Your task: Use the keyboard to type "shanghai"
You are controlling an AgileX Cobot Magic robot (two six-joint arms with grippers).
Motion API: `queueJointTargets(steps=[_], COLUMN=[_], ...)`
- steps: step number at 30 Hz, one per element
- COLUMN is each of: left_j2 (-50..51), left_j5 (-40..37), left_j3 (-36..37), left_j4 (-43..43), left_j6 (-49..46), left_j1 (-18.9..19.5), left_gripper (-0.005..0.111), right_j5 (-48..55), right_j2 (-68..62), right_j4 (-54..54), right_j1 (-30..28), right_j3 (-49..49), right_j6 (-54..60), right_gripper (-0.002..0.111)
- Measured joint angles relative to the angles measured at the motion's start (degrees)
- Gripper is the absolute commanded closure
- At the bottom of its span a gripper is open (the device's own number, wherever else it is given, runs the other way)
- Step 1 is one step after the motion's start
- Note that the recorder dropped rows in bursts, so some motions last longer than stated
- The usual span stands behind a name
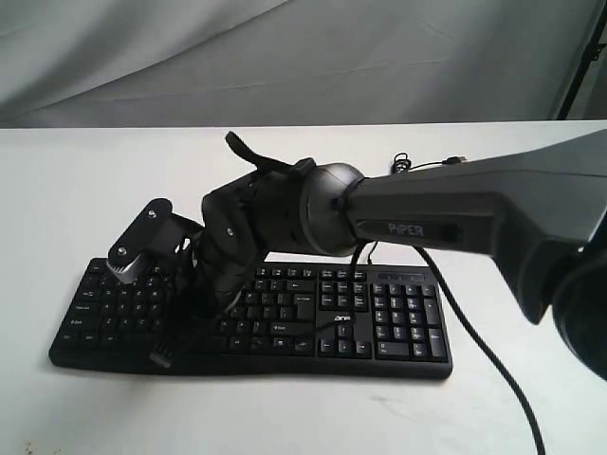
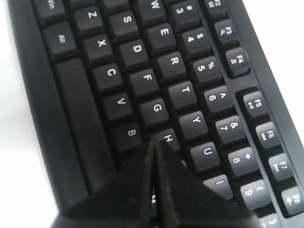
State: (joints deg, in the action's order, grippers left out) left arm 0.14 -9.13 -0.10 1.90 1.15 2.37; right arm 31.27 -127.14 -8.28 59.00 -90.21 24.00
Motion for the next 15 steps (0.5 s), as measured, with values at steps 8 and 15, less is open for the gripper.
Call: queueJointTargets(steps=[8, 15], left_j2=[0.0, 0.0], left_j5=[0.0, 0.0], left_j3=[0.0, 0.0], left_j4=[0.0, 0.0], left_j6=[0.0, 0.0], left_j1=[0.0, 0.0], left_gripper=[0.107, 0.107], right_j5=[-2.4, -2.7], right_j2=[0.3, 0.3], right_j4=[0.0, 0.0], right_j1=[0.0, 0.0], right_j3=[2.4, 2.5], right_j6=[-0.1, -0.1], right_gripper=[0.108, 0.108])
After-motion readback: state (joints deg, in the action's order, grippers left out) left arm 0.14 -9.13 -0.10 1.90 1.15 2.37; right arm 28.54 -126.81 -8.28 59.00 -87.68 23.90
